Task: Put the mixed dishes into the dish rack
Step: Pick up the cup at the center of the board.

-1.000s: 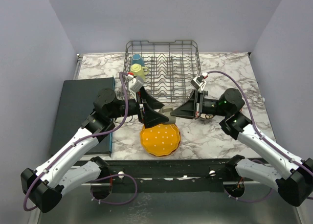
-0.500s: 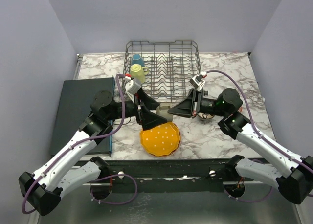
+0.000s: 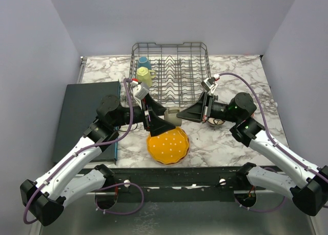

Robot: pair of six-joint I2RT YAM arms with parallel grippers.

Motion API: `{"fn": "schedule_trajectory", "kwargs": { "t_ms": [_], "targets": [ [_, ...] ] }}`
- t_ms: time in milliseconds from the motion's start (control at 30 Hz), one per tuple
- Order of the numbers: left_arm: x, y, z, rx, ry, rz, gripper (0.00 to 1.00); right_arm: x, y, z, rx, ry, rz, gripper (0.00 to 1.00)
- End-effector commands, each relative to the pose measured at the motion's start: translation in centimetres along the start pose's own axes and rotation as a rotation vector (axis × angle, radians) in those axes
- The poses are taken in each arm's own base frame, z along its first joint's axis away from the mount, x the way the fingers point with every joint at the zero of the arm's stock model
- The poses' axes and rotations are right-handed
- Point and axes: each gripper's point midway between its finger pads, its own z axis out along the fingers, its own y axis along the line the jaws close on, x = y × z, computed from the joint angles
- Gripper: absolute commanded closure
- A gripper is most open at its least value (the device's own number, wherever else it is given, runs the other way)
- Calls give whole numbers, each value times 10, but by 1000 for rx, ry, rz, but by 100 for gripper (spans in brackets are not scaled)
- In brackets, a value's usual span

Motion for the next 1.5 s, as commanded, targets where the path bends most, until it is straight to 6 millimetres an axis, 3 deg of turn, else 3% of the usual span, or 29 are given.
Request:
{"fn": "schedule_trajectory", "kwargs": {
  "t_ms": [0, 533, 933, 1267, 1467],
  "targets": [
    [-1, 3, -2, -31, -6, 30, 1, -7, 20, -1, -35, -34, -51, 99],
    [-11, 2, -5, -62, -19, 66, 1, -4, 12, -1, -10, -21, -40, 99],
    [-6, 6, -1, -56, 4, 41, 5, -3, 14, -2, -17, -27, -47, 99],
    [-1, 4, 4, -15, 29, 14, 55, -1, 12, -4, -15, -31, -43, 99],
    [-4, 3, 3, -17, 18, 23, 68, 0, 9, -6, -6, -36, -43, 99]
  ]
}}
